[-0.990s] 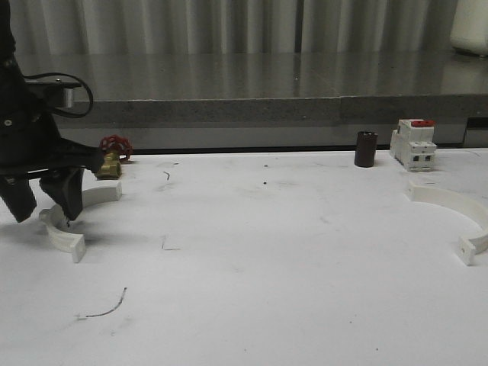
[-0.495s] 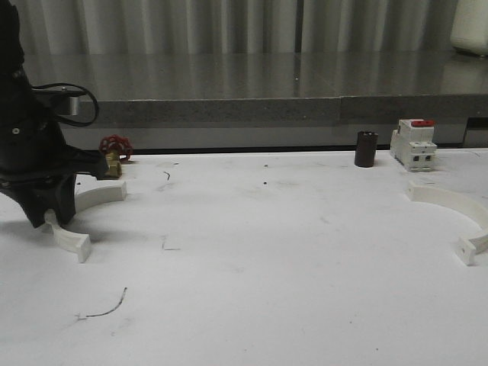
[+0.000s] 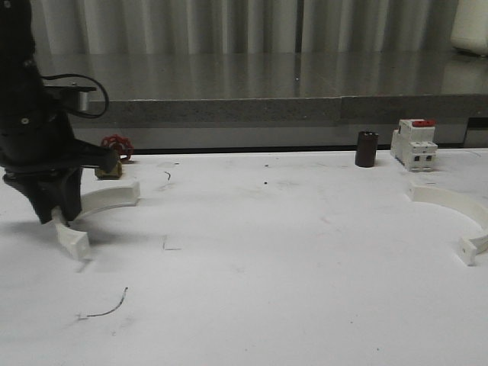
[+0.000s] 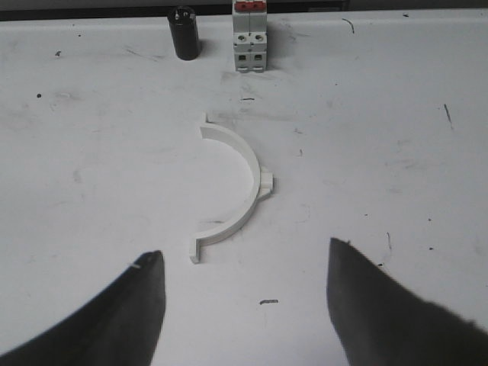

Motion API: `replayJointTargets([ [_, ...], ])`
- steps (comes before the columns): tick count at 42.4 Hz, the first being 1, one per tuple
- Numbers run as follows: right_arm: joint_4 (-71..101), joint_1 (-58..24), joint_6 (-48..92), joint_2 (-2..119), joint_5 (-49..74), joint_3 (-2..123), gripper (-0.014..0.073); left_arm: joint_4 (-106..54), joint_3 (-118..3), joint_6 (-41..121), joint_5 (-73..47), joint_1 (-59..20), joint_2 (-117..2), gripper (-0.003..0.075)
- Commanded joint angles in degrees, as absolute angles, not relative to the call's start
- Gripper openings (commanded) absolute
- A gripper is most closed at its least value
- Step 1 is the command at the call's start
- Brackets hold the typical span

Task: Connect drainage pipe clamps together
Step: 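Carry the clamp toward the table center and set it down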

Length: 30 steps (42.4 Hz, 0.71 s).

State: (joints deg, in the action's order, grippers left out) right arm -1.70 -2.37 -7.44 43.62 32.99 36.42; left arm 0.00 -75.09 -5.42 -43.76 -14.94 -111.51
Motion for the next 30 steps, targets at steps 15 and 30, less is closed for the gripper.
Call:
replayJointTargets([
  [15,-2.43,-2.21,-7.29,43.76,29.74,38.29,0.0489,2.26,-86.20,-23.96,-44.71,-30.60,-111.43,0.0047],
  [30,-2.43,-2.21,-7.29,43.76,29.74,38.29,0.0489,6.76,-98.55,-38.95,-48.69,-37.70,-120.88,0.0119],
])
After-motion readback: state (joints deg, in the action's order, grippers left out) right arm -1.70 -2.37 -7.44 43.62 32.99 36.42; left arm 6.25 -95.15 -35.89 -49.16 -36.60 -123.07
